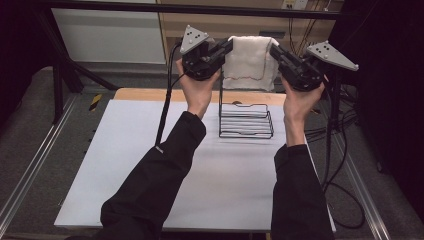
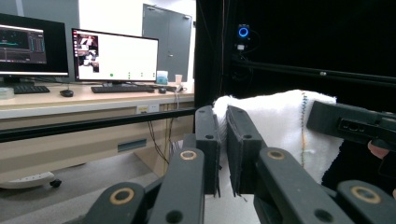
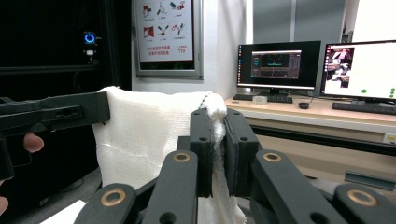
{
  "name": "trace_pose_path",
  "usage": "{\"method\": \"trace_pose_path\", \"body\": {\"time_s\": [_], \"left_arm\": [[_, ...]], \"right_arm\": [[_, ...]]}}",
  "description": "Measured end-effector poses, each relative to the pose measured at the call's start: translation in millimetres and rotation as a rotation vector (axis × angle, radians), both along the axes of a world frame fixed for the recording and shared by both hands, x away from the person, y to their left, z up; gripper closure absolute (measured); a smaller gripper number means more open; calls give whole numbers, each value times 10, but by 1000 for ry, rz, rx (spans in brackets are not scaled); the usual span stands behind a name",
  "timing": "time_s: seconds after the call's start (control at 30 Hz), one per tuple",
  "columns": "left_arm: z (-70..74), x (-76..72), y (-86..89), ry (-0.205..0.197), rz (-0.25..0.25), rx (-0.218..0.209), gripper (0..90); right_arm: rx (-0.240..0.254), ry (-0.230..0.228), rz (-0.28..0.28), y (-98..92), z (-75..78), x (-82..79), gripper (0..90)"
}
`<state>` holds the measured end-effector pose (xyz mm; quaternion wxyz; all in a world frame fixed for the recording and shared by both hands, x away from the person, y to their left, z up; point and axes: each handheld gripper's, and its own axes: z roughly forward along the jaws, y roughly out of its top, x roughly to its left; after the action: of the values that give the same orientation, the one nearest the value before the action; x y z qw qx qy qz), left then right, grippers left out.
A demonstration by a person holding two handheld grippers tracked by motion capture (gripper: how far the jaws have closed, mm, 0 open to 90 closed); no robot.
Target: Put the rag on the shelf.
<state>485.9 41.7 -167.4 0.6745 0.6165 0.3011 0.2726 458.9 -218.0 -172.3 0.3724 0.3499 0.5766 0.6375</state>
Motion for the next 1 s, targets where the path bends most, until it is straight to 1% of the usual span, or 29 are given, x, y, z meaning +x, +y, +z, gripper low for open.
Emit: {"method": "trace_pose_path", "body": {"time_s": [0.13,0.27,0.33,0.53,0.83,1.0], "left_arm": [[26,53,1,-2,7,5,837],[51,94,-6,-12,6,-2,837],[60,121,-14,-9,7,-3,837],[72,202,-37,-10,15,11,837],[24,329,-52,5,14,9,837],[9,388,-45,11,21,25,837]], "right_arm": [[1,-3,0,8,20,55,832],[3,-5,-2,4,41,107,832],[2,-4,-5,2,57,131,832],[-5,6,-13,-8,89,218,831],[-15,24,-19,-27,80,349,831],[-23,33,-19,-22,69,413,830]]}}
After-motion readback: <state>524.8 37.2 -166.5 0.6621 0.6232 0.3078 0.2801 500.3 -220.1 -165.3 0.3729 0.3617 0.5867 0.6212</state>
